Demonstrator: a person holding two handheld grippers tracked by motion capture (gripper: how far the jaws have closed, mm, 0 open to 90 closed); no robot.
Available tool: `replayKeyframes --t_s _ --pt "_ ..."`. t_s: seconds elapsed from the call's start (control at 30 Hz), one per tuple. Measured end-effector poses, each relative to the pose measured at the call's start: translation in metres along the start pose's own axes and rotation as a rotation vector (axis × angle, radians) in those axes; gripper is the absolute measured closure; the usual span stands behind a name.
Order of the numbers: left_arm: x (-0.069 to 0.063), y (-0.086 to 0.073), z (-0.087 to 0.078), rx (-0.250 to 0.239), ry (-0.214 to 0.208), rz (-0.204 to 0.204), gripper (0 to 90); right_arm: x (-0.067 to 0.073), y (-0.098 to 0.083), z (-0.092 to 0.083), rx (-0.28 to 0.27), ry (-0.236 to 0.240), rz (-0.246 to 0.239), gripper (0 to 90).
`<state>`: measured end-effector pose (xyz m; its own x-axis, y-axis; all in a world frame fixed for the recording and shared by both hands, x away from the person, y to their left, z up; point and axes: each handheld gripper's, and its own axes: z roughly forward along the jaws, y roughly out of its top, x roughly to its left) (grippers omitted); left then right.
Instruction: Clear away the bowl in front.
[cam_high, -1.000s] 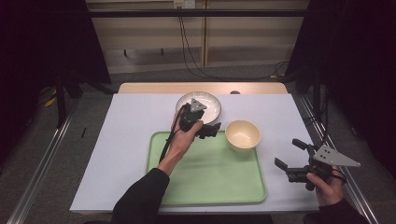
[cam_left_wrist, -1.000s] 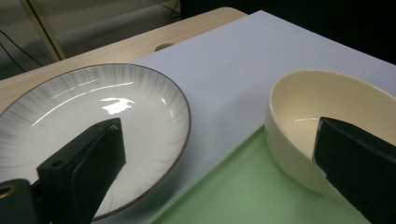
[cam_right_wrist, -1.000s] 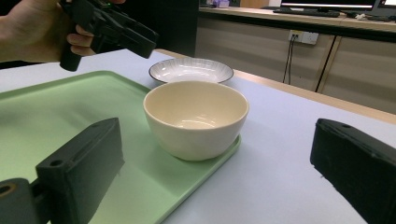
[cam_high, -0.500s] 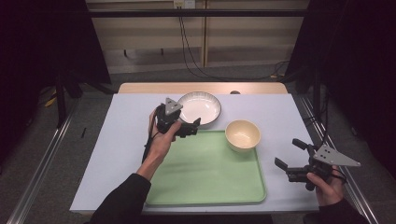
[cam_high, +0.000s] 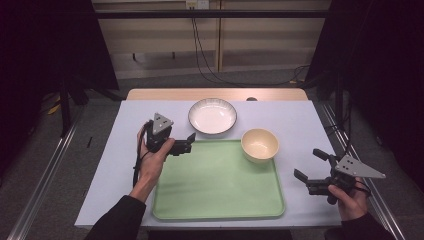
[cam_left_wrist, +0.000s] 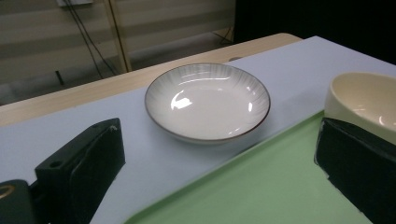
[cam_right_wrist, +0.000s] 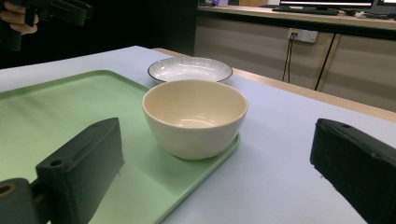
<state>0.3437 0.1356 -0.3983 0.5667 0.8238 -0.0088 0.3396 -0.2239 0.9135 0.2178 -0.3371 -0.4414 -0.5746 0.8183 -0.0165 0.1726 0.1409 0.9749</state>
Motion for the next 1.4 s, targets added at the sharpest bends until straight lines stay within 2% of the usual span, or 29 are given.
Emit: replayKeyframes --t_s 0.07,0.1,0.13,0.23,0.27,0.3,0.4,0.43,0.5,0.63,0.73,0.8,1.03,1.13,1.2,1.27,1.3,1.33,1.4 --pt "0.002 -0.004 -0.004 0.013 -0.010 -0.001 2.6 0.000 0.000 0.000 -0.001 0.002 0.002 2.3" --pt "0.002 -0.006 -0.007 0.013 0.007 -0.001 2.3 0.000 0.000 0.000 0.000 0.001 0.001 2.3" --pt "0.002 -0.008 -0.009 0.000 -0.002 -0.001 2.6 0.000 0.000 -0.001 0.001 0.001 0.003 2.3" --pt "0.005 -0.015 -0.020 -0.031 0.010 0.003 2.3 0.000 0.000 -0.001 0.000 -0.001 0.007 2.3" --pt "0.008 -0.019 -0.024 -0.041 0.026 -0.012 2.1 0.000 0.000 -0.001 0.001 0.001 0.003 2.3" --pt "0.011 -0.021 -0.029 -0.030 0.044 -0.031 1.7 0.000 0.000 0.000 -0.001 -0.005 0.000 2.3" --pt "0.017 -0.028 -0.039 -0.055 0.050 -0.067 1.5 0.000 0.000 0.000 0.000 -0.005 0.005 2.3" --pt "0.019 -0.032 -0.042 -0.061 0.045 -0.070 1.5 0.000 0.000 0.000 0.000 -0.003 0.005 2.3" --pt "0.022 -0.039 -0.048 -0.052 0.063 -0.055 1.5 0.000 0.000 0.000 0.001 -0.005 0.005 2.3" --pt "0.034 -0.053 -0.065 -0.048 0.086 -0.067 1.6 0.000 0.000 0.000 0.004 -0.006 0.004 2.3" --pt "0.042 -0.061 -0.077 -0.065 0.104 -0.107 2.0 0.000 0.000 -0.001 0.003 -0.004 0.011 2.3" --pt "0.044 -0.066 -0.086 -0.066 0.112 -0.111 1.9 0.000 0.000 0.000 0.001 -0.005 0.009 2.3" --pt "0.039 -0.085 -0.109 -0.058 0.126 -0.130 2.0 0.000 0.000 0.000 0.005 -0.009 0.007 2.3" --pt "0.036 -0.093 -0.119 -0.057 0.151 -0.142 2.0 -0.001 0.000 0.000 0.008 -0.008 0.005 2.3" --pt "0.036 -0.097 -0.122 -0.046 0.152 -0.140 2.1 -0.001 -0.001 0.001 0.005 -0.004 0.007 2.3" --pt "0.037 -0.098 -0.124 -0.037 0.153 -0.162 2.3 0.000 -0.001 0.001 0.011 -0.006 0.010 2.3" --pt "0.037 -0.099 -0.124 -0.032 0.140 -0.164 2.2 -0.001 -0.001 0.002 0.014 -0.004 0.003 2.3" --pt "0.036 -0.099 -0.124 -0.030 0.148 -0.166 2.2 -0.001 -0.001 0.002 0.022 -0.011 0.006 2.3" --pt "0.034 -0.097 -0.124 -0.045 0.138 -0.147 2.2 -0.002 -0.002 0.003 0.025 -0.003 0.005 2.2"
